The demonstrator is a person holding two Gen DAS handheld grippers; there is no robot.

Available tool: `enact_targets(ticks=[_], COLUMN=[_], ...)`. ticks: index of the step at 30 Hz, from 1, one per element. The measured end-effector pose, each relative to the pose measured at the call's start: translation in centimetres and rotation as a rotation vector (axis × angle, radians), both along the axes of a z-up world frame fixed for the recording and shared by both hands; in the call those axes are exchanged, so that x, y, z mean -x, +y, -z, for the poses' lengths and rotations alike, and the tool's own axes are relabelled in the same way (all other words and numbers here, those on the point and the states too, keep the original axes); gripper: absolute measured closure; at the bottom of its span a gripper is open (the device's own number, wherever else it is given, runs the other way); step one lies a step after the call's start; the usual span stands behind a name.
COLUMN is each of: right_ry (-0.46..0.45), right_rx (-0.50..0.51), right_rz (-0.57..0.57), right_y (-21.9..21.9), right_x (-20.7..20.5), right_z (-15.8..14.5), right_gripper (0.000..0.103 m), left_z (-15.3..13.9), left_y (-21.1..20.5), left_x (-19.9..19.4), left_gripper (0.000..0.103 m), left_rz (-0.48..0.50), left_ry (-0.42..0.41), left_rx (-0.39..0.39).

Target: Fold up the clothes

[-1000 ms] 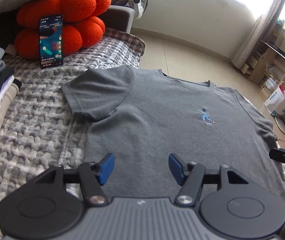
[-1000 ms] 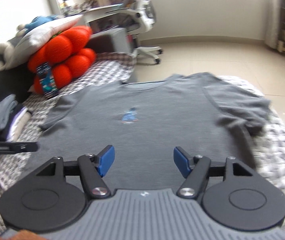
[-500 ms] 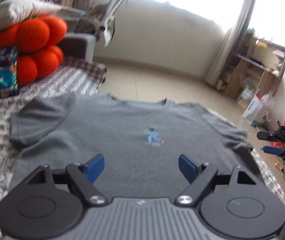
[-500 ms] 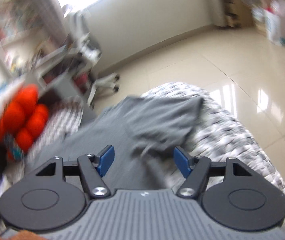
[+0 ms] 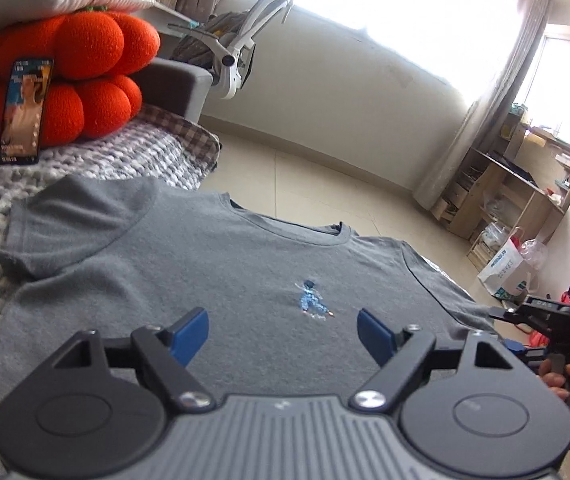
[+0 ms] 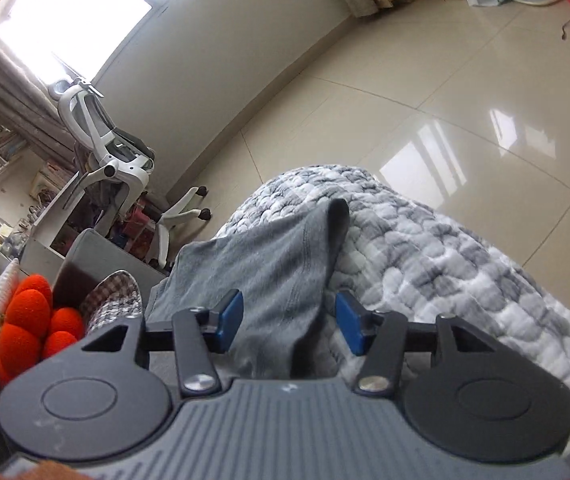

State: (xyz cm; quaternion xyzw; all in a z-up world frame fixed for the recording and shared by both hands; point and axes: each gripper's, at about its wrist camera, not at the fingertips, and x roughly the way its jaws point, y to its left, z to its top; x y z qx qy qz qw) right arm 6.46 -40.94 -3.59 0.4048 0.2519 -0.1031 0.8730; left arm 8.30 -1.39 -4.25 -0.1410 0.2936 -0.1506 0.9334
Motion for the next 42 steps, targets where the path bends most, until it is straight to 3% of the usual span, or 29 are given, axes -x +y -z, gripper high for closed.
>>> enact_targets(ticks=[5, 9, 10, 17, 24, 28, 42], right_ry=[-0.003, 0.012, 0.010, -0.041, -0.056, -0.049, 0.029], right_rx=[0.048, 0.109, 0.113, 0.180, 0.329, 0.384, 0.420], right_rz=[0.045, 0.067, 0.070, 0.084, -0.002, -0.050, -0.204], right_y=[0.1, 0.7, 0.9, 2.9, 8.1, 10.7, 17.7], right_x=[-1.2, -1.9, -2.0, -2.9, -5.1, -5.9, -9.2], right_z=[0.7, 0.8, 0.7, -1.7, -4.0, -4.0, -1.6], right_gripper=[0.063, 0.087, 0.088, 0.093, 0.093, 0.093, 0.093], left_z=[0.5, 1.0, 1.0, 0.8, 0.7, 0.6, 0.6], left_y=[-0.3, -0.3, -0.3, 0.2, 0.6, 0.6, 1.4], left_x=[-0.8, -1.4, -1.4, -1.4, -1.6, -1.5, -1.2], left_gripper=[0.020, 0.020, 0.020, 0.020, 0.021, 0.021, 0.021], left_rz=[-0.009, -0.026, -0.028, -0.044, -0.061, -0.060, -0.074], left_ry=[0.023, 0.057, 0.059, 0.051, 0.056, 0.053, 0.052], left_rx=[0.017, 0.034, 0.037, 0.034, 0.031, 0.029, 0.031])
